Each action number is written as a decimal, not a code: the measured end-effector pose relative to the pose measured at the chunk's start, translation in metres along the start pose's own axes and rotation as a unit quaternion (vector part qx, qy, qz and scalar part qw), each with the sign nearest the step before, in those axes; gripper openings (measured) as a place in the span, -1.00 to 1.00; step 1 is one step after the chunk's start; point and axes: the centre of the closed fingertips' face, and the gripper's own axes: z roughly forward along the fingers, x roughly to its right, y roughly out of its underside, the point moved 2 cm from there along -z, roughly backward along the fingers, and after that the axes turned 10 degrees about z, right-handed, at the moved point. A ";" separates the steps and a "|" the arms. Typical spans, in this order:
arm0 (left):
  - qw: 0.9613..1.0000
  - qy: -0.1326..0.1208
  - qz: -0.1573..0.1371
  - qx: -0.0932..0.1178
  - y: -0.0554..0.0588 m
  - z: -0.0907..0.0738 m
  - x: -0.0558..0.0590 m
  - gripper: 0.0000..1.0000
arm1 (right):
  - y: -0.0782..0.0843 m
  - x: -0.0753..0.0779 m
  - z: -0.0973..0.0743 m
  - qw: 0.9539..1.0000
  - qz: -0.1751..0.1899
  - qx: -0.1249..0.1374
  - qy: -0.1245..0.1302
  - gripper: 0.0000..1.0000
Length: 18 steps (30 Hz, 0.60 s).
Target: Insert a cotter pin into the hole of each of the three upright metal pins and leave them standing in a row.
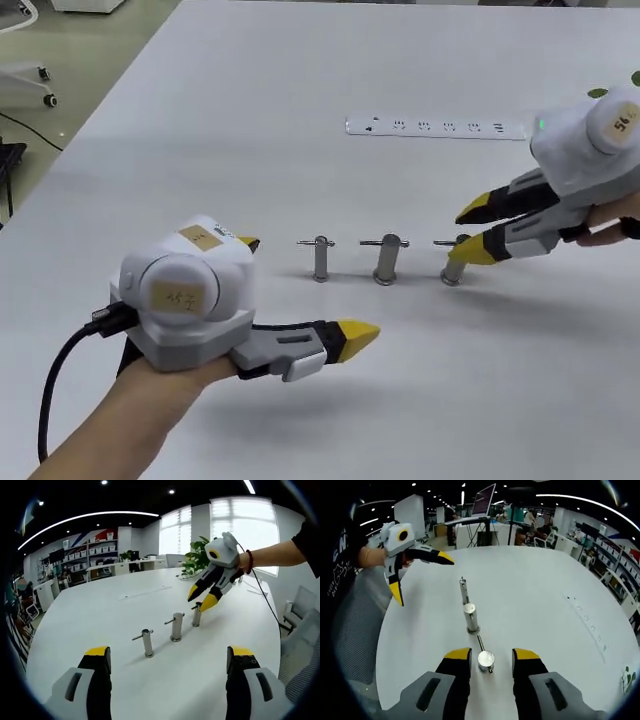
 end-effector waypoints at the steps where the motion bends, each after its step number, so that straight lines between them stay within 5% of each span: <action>1: 1.000 -0.001 -0.001 0.001 0.000 -0.001 -0.001 0.91 | 0.001 0.000 -0.002 1.000 0.012 0.005 0.007 -0.37; 9: 1.000 -0.012 -0.016 0.009 -0.003 -0.003 -0.008 0.90 | 0.002 -0.011 -0.016 0.994 0.076 0.052 0.062 -0.05; 18: 0.999 -0.022 -0.027 0.007 -0.002 -0.006 -0.015 0.88 | 0.009 -0.024 -0.034 0.975 0.152 0.096 0.129 0.27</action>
